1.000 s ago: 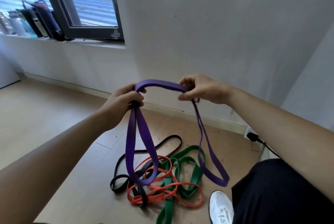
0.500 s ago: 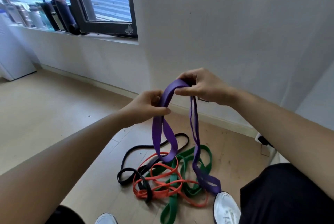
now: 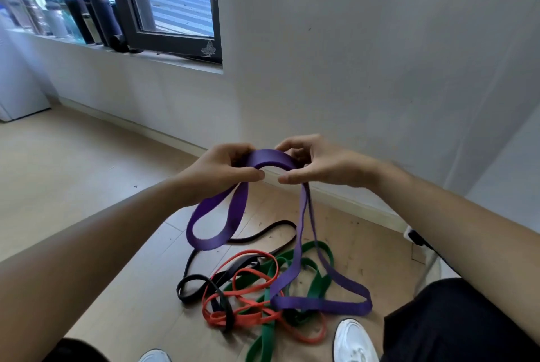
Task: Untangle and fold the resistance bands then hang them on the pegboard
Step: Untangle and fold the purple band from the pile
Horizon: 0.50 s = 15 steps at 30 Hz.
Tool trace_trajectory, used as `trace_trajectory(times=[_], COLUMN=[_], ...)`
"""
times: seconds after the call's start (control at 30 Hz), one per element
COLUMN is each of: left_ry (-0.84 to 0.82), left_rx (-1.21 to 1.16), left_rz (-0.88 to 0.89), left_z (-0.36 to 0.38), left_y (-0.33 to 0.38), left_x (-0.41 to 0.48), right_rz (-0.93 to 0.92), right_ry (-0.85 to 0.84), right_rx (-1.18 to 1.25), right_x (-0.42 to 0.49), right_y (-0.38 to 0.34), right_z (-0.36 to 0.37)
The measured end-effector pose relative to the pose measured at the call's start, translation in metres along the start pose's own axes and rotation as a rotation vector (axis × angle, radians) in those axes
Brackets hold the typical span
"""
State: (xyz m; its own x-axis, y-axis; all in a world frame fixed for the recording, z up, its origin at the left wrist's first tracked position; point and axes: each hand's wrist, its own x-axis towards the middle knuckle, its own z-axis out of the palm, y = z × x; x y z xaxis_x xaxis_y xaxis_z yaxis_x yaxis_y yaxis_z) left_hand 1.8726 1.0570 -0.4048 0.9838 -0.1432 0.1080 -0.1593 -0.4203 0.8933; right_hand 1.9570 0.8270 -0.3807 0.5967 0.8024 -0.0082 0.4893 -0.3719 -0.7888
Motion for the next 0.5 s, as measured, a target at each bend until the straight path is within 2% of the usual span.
trace_trajectory(times=[0.17, 0.37, 0.5], left_ry=[-0.012, -0.058, -0.098], left_rx=[0.014, 0.036, 0.048], left_rz=[0.038, 0.043, -0.005], left_z=[-0.004, -0.002, 0.004], left_y=[0.001, -0.007, -0.021], left_x=[-0.003, -0.009, -0.010], right_rz=[-0.115, -0.178, -0.216], right_ry=[0.137, 0.173, 0.273], right_rx=[-0.018, -0.052, 0.088], right_x=[0.005, 0.000, -0.005], right_y=[-0.004, -0.016, -0.019], right_z=[0.013, 0.005, -0.010])
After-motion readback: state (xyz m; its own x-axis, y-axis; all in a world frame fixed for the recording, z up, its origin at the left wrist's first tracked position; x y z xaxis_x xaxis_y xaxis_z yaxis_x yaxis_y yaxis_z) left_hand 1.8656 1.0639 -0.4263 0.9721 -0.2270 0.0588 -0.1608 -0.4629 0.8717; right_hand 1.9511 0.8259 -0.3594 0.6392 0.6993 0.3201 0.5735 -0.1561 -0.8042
